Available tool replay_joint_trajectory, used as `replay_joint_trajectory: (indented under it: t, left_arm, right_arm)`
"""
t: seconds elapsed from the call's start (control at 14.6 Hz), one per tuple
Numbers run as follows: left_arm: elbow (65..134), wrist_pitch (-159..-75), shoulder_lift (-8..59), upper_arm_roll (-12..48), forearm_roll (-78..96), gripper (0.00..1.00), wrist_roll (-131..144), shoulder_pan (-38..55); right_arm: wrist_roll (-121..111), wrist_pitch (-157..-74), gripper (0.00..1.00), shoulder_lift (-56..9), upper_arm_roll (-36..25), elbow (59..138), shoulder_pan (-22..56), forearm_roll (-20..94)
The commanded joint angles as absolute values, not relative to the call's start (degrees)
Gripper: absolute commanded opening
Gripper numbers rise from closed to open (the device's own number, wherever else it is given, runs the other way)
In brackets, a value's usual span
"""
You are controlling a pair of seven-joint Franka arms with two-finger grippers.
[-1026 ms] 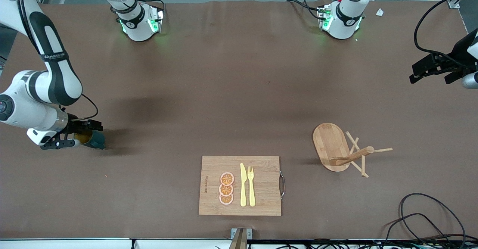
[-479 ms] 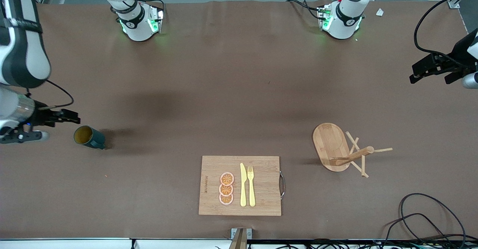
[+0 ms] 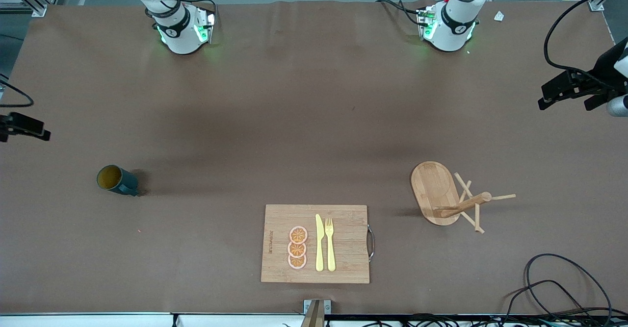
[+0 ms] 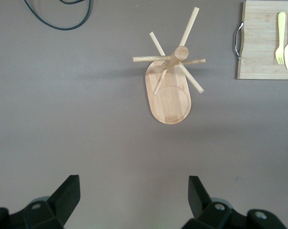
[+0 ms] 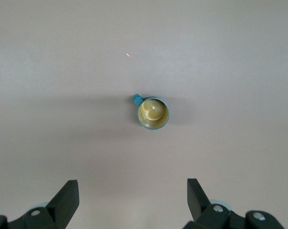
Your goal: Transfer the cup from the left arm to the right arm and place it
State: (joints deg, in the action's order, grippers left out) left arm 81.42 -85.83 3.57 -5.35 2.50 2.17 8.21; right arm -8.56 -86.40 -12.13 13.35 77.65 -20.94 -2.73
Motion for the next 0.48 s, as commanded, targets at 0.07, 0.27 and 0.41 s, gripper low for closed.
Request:
replay_joint_trajectory:
  t: [0.07,0.27,0.41]
  left_arm:
    - [81.39,-86.31,3.25,-5.19,1.49,1.0,2.64,8.17]
    - [81.39,-86.22,3.25,-5.19,1.41,1.0,2.55,8.17]
    - [81.3,-86.31,3.25,-5.19,1.41,1.0,2.55,8.17]
  right_arm:
    - [-6.95,-79.99,1.0,-12.57,14.24,72.69,-20.31,-0.97]
    - [0.31,-79.72,1.0,-10.81,15.64,72.69,-17.5,-0.97]
    - [5.61,-79.72,1.0,-10.72,16.08,72.69,-15.65,-1.05]
